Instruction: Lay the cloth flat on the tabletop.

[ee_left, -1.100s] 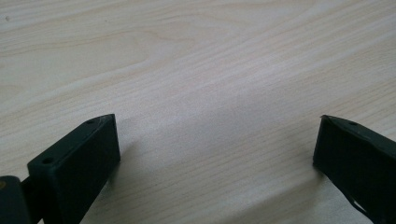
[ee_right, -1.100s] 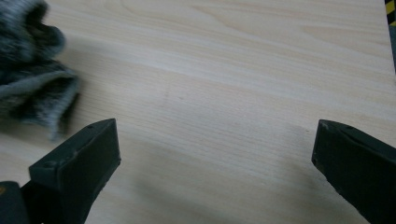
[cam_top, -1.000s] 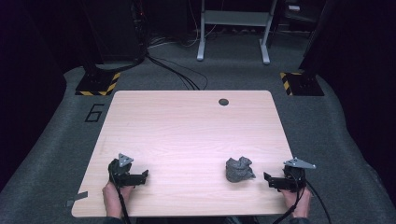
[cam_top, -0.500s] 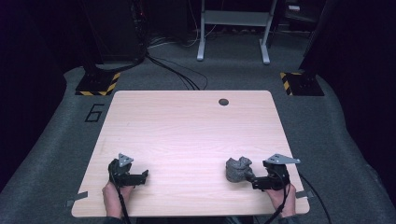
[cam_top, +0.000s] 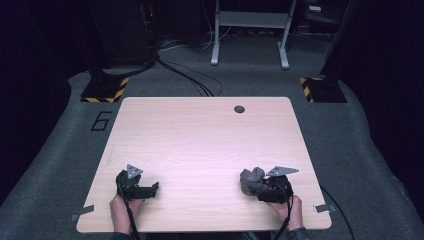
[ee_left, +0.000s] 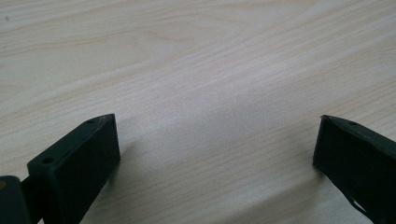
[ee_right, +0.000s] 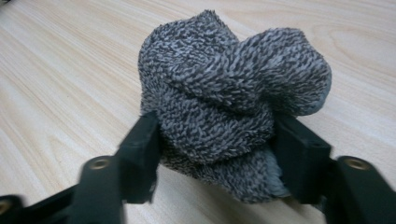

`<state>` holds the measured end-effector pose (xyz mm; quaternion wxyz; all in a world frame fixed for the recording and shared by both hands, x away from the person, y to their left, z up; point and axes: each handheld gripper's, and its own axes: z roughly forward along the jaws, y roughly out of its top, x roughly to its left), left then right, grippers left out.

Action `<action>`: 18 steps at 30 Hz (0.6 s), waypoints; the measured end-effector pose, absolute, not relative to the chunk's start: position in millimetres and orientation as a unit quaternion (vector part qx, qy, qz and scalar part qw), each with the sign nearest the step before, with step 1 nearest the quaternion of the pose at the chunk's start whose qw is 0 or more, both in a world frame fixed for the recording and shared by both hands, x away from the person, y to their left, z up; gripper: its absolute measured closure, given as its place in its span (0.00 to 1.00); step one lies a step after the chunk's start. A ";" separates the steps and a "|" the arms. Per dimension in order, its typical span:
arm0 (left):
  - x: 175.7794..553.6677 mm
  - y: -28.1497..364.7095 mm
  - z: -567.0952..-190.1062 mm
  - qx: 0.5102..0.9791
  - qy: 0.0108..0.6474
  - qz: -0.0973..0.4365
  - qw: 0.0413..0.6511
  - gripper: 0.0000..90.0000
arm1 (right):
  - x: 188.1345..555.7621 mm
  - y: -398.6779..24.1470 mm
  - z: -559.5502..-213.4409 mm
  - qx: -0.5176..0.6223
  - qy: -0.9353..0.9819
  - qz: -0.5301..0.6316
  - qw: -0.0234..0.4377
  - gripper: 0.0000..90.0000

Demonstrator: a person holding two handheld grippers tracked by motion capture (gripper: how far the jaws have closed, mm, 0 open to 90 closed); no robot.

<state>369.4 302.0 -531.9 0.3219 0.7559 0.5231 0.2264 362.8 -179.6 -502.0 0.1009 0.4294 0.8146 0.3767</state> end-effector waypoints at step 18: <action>369.4 301.9 -532.0 0.755 0.524 0.226 0.323 0.01 | 369.8 -159.1 -440.7 0.387 0.802 0.430 0.146 0.77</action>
